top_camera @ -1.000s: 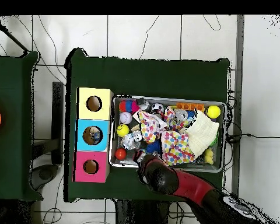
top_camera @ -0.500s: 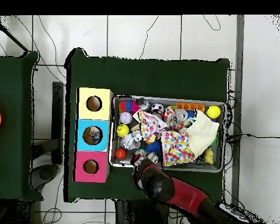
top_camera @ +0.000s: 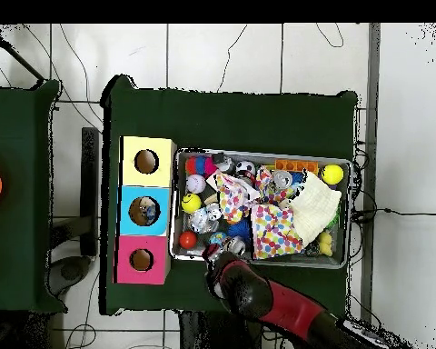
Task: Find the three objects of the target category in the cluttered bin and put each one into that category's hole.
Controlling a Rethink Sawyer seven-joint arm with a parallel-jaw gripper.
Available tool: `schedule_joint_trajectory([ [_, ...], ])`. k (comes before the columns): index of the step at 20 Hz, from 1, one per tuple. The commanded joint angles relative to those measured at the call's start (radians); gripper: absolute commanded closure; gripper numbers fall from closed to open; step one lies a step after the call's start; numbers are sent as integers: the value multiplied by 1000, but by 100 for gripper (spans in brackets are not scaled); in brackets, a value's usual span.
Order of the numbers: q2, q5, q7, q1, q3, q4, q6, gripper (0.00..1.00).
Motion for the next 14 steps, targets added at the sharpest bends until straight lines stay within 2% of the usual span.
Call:
schedule_joint_trajectory([
  [1, 31, 62, 255, -29, 90, -60, -108, 0],
  [14, 81, 63, 271, -68, 178, -62, -149, 0],
])
